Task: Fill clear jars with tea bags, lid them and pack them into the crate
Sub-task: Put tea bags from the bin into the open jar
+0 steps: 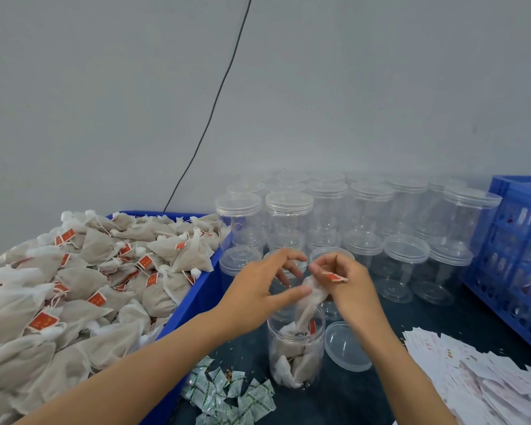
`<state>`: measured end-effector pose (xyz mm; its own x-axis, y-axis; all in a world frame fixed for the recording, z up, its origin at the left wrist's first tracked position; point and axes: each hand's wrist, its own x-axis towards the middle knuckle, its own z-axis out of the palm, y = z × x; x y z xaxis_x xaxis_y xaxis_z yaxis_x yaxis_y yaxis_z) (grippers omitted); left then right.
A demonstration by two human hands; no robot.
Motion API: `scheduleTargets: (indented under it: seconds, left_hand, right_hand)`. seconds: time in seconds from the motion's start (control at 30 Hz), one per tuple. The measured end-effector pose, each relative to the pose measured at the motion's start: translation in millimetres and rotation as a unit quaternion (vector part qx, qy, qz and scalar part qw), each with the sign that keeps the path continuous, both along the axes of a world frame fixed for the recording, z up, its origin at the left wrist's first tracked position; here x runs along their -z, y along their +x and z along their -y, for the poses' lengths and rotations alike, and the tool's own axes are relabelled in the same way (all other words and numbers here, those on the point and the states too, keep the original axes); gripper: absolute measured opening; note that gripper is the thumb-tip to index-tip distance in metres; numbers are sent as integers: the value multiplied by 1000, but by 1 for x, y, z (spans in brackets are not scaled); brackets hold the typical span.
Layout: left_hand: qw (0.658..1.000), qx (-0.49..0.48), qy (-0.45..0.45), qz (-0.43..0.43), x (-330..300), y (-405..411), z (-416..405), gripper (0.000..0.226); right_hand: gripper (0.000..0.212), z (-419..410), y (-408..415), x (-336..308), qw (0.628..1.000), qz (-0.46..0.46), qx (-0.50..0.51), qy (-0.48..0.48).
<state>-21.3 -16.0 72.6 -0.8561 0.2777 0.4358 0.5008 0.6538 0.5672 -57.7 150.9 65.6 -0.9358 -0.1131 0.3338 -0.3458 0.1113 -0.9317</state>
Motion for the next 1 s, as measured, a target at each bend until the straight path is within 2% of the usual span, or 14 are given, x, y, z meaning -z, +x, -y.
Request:
scheduleTargets:
  seconds: [0.13,0.27,0.37,0.43,0.47,0.53,0.6,0.7,0.8,0.87,1.0]
  left_hand:
    - [996,-43,-74,-20,8,-3,-1,37]
    - [991,-66,-107,-54,10,-3,3,18]
    - [965,-47,-241,-96,13,-7,2,15]
    - [933,-35,-334,-128,13,-10,-2,21]
    - [926,-35,-350,-139,13,-11,-4,25]
    - [925,-36,-347,-150,10,-12,-7,28]
    - [921,-14,-361,-146,7,-12,-8,21]
    - [919,46,-383,-79,4,-8,-11,22]
    - [946,88,-312,-6,6,-2,-13,23]
    - [960,88,-265,8,5,0,-11,25]
    - [939,92,-330,13,-2,0,-12,55]
  right_hand:
    - [20,5,4,2,998,45,-45,6]
    - [21,3,4,2,997,40,-51,39]
    - [18,-1,2,-1,998,-7,-12,65]
    - [22,-5,1,-3,997,-24,5,77]
    - [24,-7,0,-4,996,-25,8,80]
    - [25,-11,-1,-5,996,-21,10,88]
    - [25,-14,-2,-4,996,-13,14,91]
    - [25,-18,-4,-5,996,-6,18,86]
    - [25,-20,-5,-5,997,3,13,78]
    - [25,-22,-6,-5,997,7,11,72]
    - [26,-24,-7,-6,998,12,12,68]
